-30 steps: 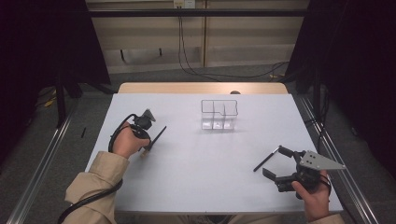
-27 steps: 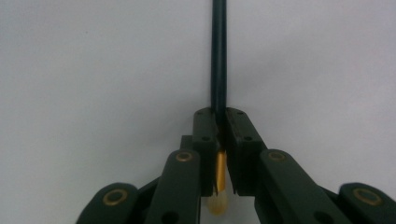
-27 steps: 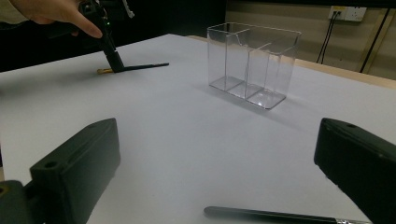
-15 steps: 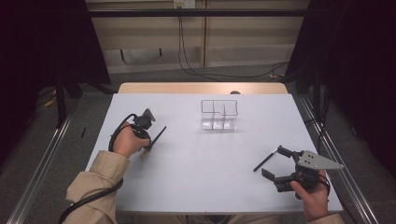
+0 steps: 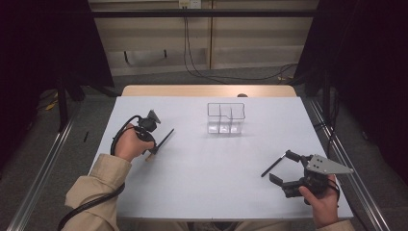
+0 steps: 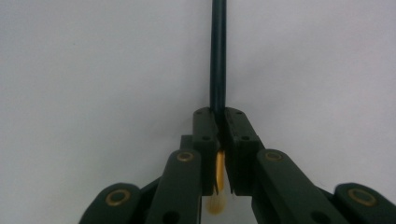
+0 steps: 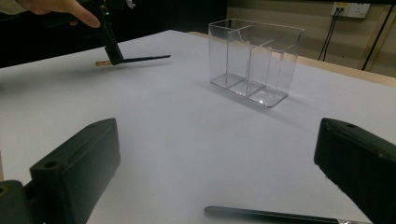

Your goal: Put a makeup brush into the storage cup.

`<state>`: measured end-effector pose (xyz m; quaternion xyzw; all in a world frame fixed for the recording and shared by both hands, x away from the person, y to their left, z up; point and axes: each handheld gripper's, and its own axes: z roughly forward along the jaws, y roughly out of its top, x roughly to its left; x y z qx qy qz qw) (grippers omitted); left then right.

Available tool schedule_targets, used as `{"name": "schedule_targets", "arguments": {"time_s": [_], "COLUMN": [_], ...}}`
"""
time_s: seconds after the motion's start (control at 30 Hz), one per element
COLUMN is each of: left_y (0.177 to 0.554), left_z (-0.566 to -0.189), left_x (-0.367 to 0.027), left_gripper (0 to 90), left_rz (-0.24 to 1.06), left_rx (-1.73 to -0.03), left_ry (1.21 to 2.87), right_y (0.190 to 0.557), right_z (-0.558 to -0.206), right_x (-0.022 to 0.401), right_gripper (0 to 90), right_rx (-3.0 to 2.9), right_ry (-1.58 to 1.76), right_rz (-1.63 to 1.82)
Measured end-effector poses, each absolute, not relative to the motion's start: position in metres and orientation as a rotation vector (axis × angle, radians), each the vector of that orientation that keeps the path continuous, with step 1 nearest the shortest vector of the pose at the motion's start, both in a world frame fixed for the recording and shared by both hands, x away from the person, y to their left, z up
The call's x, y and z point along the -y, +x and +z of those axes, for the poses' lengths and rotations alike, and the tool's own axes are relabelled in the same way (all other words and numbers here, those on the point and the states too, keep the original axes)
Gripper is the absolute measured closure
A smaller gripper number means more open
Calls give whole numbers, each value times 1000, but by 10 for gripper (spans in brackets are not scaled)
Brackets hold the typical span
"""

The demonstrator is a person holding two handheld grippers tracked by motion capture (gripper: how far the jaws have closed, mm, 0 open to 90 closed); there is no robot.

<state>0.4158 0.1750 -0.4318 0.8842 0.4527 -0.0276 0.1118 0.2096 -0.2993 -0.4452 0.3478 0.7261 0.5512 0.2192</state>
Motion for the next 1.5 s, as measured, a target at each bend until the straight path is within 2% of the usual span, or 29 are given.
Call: {"name": "schedule_targets", "arguments": {"time_s": [0.53,1.5], "left_y": [403,373], "left_z": [-407,-398], "left_x": [-168,-100], "left_gripper": [841,840], "left_rz": [-119,-214], "left_rx": [-1189,-802], "left_ry": [2576,2690], "right_y": [218,220], "right_z": [-442,-443], "right_x": [296,293], "right_gripper": [0,0], "right_rx": [-2023,-2043], "right_ry": [961,962], "right_rz": [1500,1498]}}
